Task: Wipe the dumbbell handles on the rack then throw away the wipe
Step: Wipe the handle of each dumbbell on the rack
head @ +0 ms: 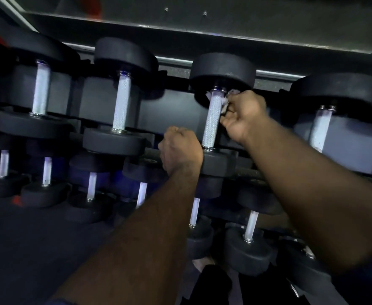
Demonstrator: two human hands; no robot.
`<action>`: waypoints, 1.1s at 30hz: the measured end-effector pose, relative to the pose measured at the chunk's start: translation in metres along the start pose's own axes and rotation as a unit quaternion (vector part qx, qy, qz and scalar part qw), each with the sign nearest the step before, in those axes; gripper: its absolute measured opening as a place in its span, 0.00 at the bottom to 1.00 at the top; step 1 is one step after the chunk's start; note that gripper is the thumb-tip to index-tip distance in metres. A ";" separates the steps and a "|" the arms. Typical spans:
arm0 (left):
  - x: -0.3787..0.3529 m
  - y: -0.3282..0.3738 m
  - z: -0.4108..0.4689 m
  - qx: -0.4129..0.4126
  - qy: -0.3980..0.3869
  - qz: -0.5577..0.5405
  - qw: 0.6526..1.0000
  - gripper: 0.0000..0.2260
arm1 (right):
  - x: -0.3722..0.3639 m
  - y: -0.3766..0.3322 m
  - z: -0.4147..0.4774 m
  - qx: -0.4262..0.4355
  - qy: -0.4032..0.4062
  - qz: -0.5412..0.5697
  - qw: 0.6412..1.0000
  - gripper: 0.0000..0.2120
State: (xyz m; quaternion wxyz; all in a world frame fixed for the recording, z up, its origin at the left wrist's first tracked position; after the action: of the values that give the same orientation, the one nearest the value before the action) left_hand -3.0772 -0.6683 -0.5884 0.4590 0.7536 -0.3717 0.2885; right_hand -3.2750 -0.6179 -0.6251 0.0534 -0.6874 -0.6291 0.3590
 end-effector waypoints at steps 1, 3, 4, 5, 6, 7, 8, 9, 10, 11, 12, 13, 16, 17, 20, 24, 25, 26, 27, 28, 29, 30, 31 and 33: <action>0.000 0.000 0.001 -0.003 0.002 -0.004 1.000 0.15 | 0.002 -0.002 0.000 0.009 -0.001 -0.028 1.000 0.11; 0.000 -0.001 0.002 -0.003 0.002 -0.003 1.000 0.15 | 0.004 -0.003 0.001 0.042 0.008 -0.050 0.998 0.11; 0.000 0.000 0.003 -0.003 0.001 -0.004 1.000 0.15 | 0.001 0.001 0.004 0.038 0.003 -0.039 0.999 0.12; 0.001 0.001 0.003 -0.003 0.000 -0.002 1.000 0.15 | -0.004 0.005 0.003 0.020 -0.007 -0.028 0.999 0.14; 0.002 0.000 0.001 0.000 0.000 0.002 1.000 0.15 | -0.005 0.006 0.002 0.007 -0.012 -0.027 1.000 0.15; 0.001 0.000 0.001 0.000 0.002 0.003 1.000 0.15 | -0.006 0.006 0.003 -0.002 -0.018 -0.042 0.999 0.16; 0.001 0.000 0.003 0.000 0.004 0.000 1.000 0.15 | -0.008 0.003 0.004 0.010 -0.024 -0.066 0.997 0.14; 0.001 -0.001 0.004 -0.001 0.004 0.001 1.000 0.15 | -0.004 -0.002 0.001 0.044 -0.015 -0.099 0.994 0.09; 0.001 -0.001 0.004 -0.001 0.004 -0.001 1.000 0.15 | -0.001 -0.009 -0.001 0.086 -0.008 -0.130 0.988 0.03; 0.001 -0.001 0.004 -0.002 0.006 -0.005 1.000 0.15 | 0.001 -0.014 -0.003 0.128 0.004 -0.159 0.979 0.05; 0.000 0.000 0.004 -0.002 0.005 -0.005 1.000 0.15 | 0.002 -0.020 -0.002 0.176 0.016 -0.204 0.963 0.08; 0.001 0.000 0.003 -0.001 0.001 0.002 1.000 0.15 | 0.005 -0.029 -0.007 0.231 0.040 -0.252 0.939 0.07; 0.001 -0.001 0.006 0.002 0.002 -0.004 1.000 0.15 | -0.009 -0.047 -0.033 0.390 0.024 -0.392 0.833 0.07; 0.000 -0.003 0.006 0.005 0.001 -0.007 1.000 0.15 | -0.020 -0.050 -0.048 0.440 -0.028 -0.403 0.802 0.06; -0.001 -0.003 0.005 0.011 -0.008 -0.002 1.000 0.15 | -0.047 -0.047 -0.084 0.591 -0.208 -0.441 0.643 0.08; -0.001 -0.004 0.006 0.013 -0.004 -0.005 1.000 0.15 | -0.075 -0.008 -0.079 0.570 -0.373 -0.634 0.365 0.11; -0.001 -0.004 0.007 0.011 -0.003 -0.006 1.000 0.15 | -0.078 0.000 -0.073 0.538 -0.390 -0.677 0.316 0.13; 0.000 -0.004 0.006 0.010 -0.002 -0.006 1.000 0.15 | -0.078 0.007 -0.069 0.514 -0.403 -0.708 0.268 0.16; 0.000 -0.004 0.006 0.009 0.000 -0.006 1.000 0.15 | -0.076 0.012 -0.067 0.497 -0.411 -0.732 0.219 0.19; 0.000 -0.004 0.005 0.010 0.002 -0.011 1.000 0.15 | -0.072 0.015 -0.066 0.486 -0.424 -0.745 0.169 0.22; 0.000 -0.004 0.005 0.010 0.004 -0.014 1.000 0.14 | -0.068 0.017 -0.066 0.480 -0.431 -0.755 0.120 0.24; 0.000 -0.004 0.005 0.010 0.003 -0.017 1.000 0.14 | -0.065 0.016 -0.066 0.479 -0.432 -0.760 0.079 0.26; 0.000 -0.004 0.004 0.010 0.003 -0.017 1.000 0.14 | -0.062 0.016 -0.065 0.476 -0.428 -0.767 0.044 0.27; 0.000 -0.004 0.005 0.012 0.004 -0.018 1.000 0.13 | -0.065 0.024 -0.062 0.473 -0.409 -0.780 -0.030 0.26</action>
State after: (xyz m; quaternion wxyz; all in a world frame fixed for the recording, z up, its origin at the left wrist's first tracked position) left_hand -3.0735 -0.6714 -0.5925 0.4568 0.7645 -0.3523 0.2877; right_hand -3.2172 -0.6584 -0.5639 -0.3465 -0.6834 0.3690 -0.5261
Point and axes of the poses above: each hand's wrist, its own z-axis towards the middle knuckle, its own x-axis out of the back of the hand, y = z × x, the point moved 10 cm from there along z, towards the middle knuckle, and after that the axes turned 15 degrees about z, right-handed, at the moved point
